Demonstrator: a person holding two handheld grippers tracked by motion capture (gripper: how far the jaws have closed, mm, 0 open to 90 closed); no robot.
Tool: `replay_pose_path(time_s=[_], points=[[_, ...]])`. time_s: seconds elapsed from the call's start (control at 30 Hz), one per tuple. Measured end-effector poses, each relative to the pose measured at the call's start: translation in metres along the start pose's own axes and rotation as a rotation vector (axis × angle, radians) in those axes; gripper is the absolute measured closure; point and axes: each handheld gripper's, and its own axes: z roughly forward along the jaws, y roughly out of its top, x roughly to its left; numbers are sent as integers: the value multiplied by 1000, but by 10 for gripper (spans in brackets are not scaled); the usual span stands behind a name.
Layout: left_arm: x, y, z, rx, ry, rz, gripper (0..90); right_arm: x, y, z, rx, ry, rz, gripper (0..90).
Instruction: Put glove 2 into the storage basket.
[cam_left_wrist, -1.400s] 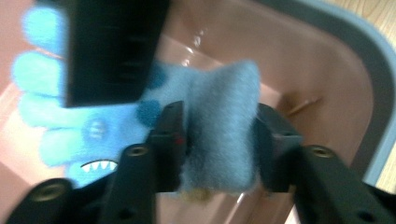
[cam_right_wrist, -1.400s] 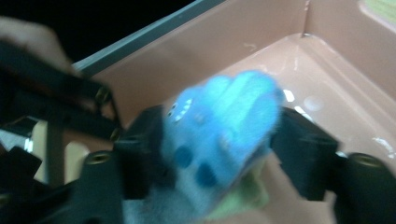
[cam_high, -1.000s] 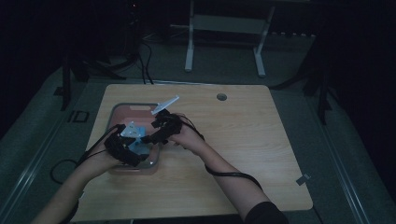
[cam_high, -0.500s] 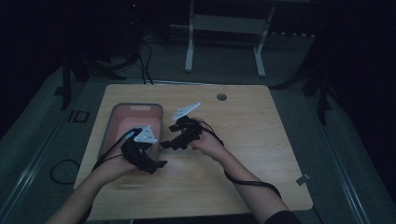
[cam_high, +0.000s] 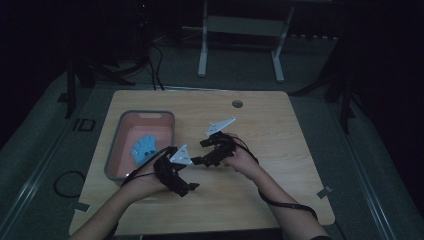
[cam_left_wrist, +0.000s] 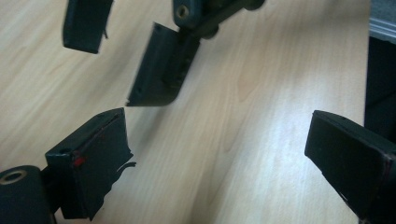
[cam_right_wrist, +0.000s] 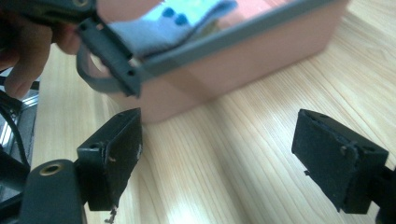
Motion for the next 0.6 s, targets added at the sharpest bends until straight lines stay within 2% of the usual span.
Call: replay_pose_path(time_s=[0.27, 0.4, 0.57, 0.6], points=[[-15, 6, 18, 11, -19, 43, 68, -4, -19, -15, 2, -23, -3, 164], [-21, 7, 26, 12, -39, 57, 68, -6, -26, -20, -2, -33, -2, 164], [-29, 3, 40, 31, -69, 75, 70, -7, -44, -24, -6, -22, 24, 164], [-31, 2, 44, 30, -86, 75, 70, -7, -49, -24, -4, -25, 28, 165]])
